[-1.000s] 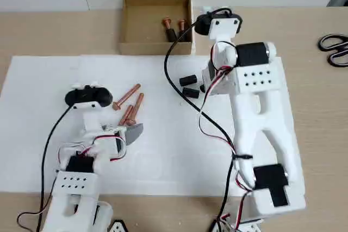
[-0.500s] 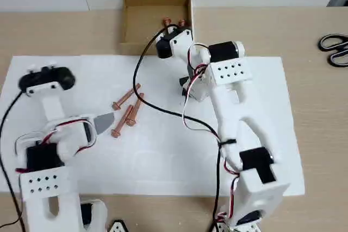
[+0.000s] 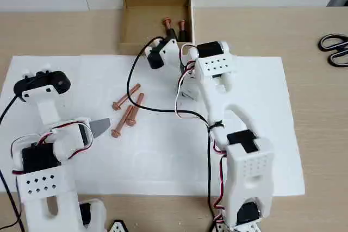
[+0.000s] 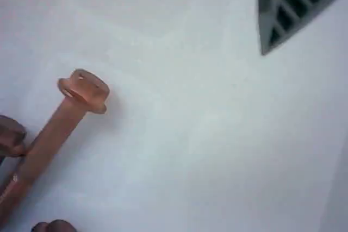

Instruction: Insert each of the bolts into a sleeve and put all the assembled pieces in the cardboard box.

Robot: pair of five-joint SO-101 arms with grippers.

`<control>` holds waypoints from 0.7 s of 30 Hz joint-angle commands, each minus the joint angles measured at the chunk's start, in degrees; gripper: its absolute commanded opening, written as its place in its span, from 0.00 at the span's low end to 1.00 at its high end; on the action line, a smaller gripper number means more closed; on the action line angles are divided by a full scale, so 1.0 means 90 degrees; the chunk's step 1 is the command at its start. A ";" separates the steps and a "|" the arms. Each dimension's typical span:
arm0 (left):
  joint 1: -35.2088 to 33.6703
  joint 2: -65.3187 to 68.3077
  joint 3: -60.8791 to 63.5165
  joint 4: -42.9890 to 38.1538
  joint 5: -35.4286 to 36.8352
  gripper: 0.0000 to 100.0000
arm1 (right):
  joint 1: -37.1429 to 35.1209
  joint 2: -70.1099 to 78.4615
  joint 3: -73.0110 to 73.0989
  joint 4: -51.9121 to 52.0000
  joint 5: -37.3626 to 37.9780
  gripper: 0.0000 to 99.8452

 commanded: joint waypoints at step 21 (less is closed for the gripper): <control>0.0000 -0.0098 -0.0220 0.0000 -0.0029 0.36 | -0.0249 0.1597 -0.1270 -0.0015 -0.0049 0.00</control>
